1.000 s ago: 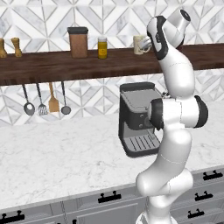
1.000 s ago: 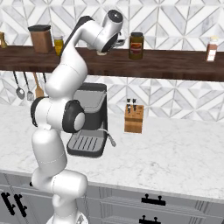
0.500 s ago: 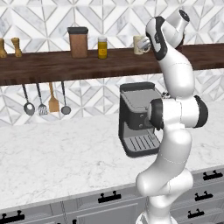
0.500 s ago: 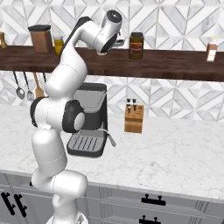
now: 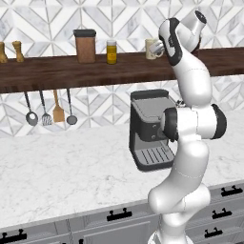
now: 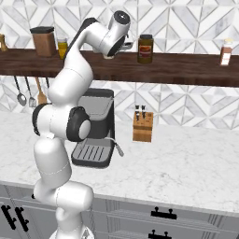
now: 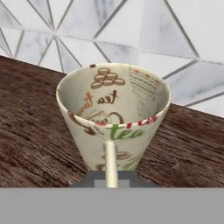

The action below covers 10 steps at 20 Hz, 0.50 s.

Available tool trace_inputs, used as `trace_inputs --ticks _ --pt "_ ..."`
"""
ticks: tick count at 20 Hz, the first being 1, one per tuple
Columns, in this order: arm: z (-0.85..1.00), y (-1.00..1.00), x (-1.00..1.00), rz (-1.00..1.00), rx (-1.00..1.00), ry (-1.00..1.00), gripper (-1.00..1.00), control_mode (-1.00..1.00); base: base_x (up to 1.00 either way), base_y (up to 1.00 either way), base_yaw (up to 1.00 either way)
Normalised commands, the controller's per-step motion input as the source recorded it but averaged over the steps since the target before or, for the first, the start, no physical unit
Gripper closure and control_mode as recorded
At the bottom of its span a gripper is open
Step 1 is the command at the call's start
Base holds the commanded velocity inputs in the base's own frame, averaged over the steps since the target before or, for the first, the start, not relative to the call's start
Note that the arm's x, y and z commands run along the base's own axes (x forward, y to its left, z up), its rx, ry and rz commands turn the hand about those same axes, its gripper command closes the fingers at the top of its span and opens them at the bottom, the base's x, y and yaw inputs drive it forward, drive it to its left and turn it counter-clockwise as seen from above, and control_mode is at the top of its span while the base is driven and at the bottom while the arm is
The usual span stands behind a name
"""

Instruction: Gather all objects into one cabinet and sort the glasses and bowls to opposite sides.

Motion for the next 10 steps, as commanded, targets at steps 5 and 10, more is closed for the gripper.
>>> trace_inputs --ticks 5,10 --pt "0.00 0.00 0.00 0.00 0.00 0.00 1.00 -1.00 0.00 0.00 0.00" --pt "0.21 0.00 -0.03 0.00 0.00 0.00 1.00 -1.00 0.00 0.00 0.00"
